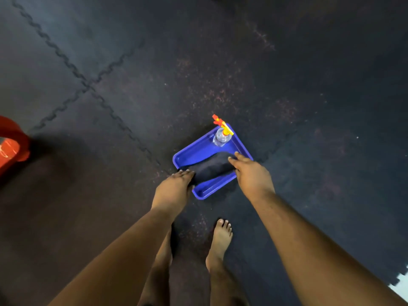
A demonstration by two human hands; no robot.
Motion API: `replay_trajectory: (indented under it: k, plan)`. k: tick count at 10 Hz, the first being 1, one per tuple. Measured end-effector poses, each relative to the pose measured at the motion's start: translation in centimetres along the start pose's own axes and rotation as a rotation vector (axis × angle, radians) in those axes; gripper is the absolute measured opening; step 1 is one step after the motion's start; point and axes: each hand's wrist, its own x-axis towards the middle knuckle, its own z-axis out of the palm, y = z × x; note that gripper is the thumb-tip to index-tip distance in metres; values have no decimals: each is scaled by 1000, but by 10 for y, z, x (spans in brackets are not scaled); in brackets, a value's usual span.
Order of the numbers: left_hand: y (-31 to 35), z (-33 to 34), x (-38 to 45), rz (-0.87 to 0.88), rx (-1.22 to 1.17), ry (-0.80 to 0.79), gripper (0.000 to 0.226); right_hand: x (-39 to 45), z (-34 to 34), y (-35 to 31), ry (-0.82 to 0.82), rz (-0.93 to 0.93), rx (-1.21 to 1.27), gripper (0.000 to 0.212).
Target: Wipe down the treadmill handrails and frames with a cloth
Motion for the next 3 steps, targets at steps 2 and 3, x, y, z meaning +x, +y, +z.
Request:
replay_trajectory:
  k: [2, 3]
  plan:
    - [-25, 58, 23, 30, 53, -180, 66, 21, 60, 23, -72, 36, -38, 45]
    - [-22, 62, 17, -71, -180, -164, 76, 13, 69, 19, 8, 178, 284, 45]
